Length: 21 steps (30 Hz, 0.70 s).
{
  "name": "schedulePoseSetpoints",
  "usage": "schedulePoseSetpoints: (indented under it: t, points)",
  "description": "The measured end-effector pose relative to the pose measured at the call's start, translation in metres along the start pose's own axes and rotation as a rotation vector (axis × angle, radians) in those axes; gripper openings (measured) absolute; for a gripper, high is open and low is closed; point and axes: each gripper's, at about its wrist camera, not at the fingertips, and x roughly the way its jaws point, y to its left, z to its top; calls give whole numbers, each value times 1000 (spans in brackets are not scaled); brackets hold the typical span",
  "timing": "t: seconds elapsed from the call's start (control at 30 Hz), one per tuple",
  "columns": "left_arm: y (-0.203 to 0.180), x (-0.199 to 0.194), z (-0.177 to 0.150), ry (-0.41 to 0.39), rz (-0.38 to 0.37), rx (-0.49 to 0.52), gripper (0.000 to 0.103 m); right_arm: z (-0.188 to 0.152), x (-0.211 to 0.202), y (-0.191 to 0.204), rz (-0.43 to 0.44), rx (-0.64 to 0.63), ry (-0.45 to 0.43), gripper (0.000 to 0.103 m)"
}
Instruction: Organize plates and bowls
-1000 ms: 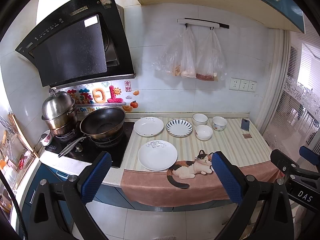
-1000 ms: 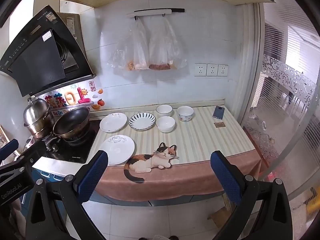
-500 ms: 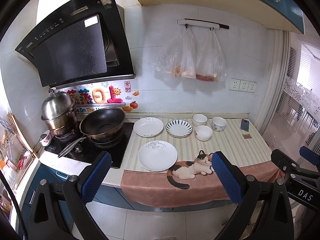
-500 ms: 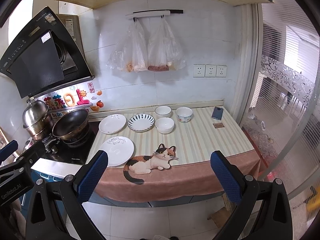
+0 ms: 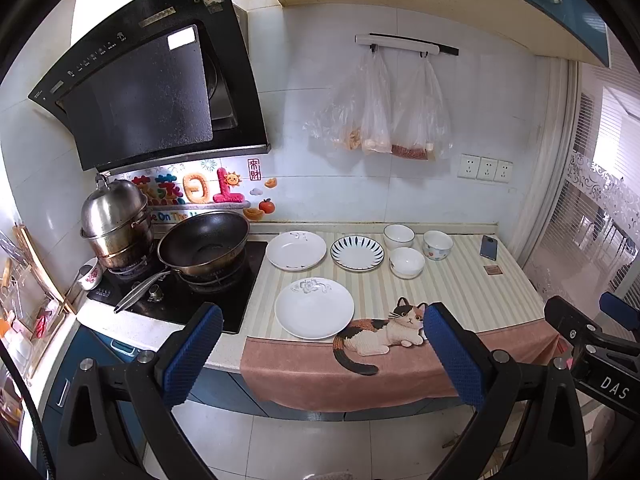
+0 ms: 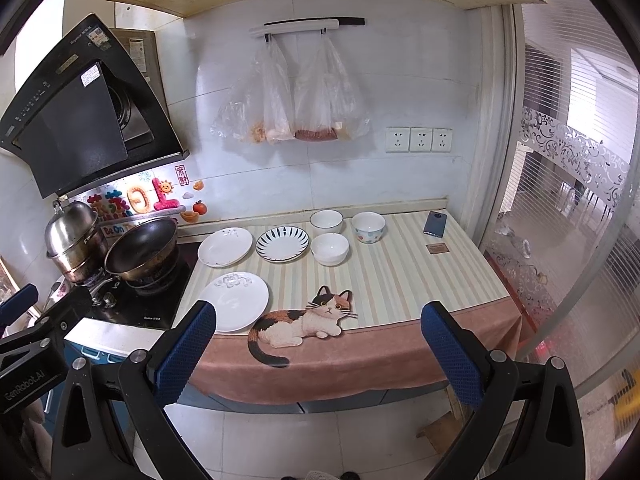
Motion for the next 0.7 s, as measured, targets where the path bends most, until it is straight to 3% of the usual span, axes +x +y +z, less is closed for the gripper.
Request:
schedulePoseSetpoints:
  t: [0.7]
  points:
    - [-4, -2, -3, -15, 1, 5, 103, 0, 0, 1, -12, 4, -6, 103]
